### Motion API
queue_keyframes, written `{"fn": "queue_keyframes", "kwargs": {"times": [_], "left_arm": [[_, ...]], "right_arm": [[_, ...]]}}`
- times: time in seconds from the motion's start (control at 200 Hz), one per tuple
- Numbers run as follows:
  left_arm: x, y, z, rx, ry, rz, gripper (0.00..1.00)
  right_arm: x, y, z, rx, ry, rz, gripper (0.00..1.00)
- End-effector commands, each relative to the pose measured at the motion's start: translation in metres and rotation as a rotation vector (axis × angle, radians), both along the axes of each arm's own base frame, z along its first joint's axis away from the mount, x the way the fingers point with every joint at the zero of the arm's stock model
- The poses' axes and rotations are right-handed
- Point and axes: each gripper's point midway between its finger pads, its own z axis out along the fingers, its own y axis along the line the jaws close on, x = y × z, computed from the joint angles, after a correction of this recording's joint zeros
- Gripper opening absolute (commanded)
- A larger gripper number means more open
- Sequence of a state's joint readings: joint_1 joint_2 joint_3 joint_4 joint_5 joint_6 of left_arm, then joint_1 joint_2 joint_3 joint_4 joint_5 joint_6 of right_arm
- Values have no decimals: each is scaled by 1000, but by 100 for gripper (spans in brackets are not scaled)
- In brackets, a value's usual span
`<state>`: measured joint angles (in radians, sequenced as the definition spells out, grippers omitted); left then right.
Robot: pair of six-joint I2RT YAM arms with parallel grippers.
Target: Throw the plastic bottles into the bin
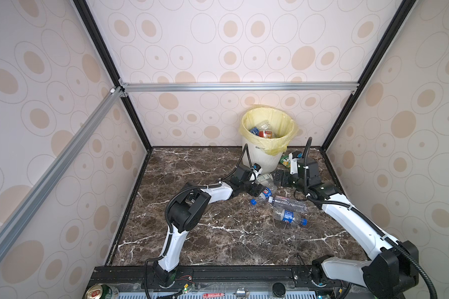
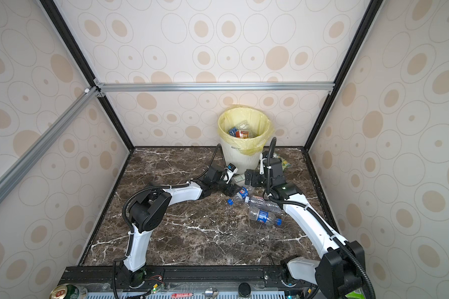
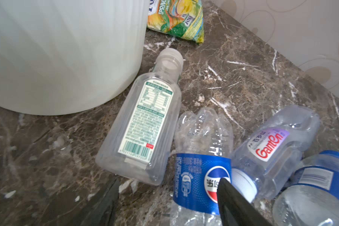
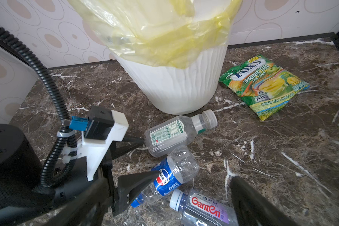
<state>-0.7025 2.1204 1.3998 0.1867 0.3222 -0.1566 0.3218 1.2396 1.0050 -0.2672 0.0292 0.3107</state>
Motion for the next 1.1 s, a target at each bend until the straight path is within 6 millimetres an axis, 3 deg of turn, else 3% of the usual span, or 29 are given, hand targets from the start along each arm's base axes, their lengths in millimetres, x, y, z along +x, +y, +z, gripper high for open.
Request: {"fn": "queue_keyframes", "kwargs": {"times": [0.0, 0.285, 0.53, 0.86, 1.09], "left_arm": [[22, 1, 47, -6, -140, 35, 82], [38, -14, 38, 8, -165, 7, 83], [43, -21, 9, 33, -135, -13, 79], [40, -22, -15, 31, -103, -16, 73], [35, -21, -15, 16, -99, -19, 68]], "right_arm": [[-1, -3, 1, 17, -5, -12, 100], [-3, -9, 0, 17, -4, -26, 100], [-3, -12, 0, 23, -4, -31, 100], [-3, -12, -2, 28, 2, -33, 100], [-2, -11, -2, 33, 3, -31, 100]]}}
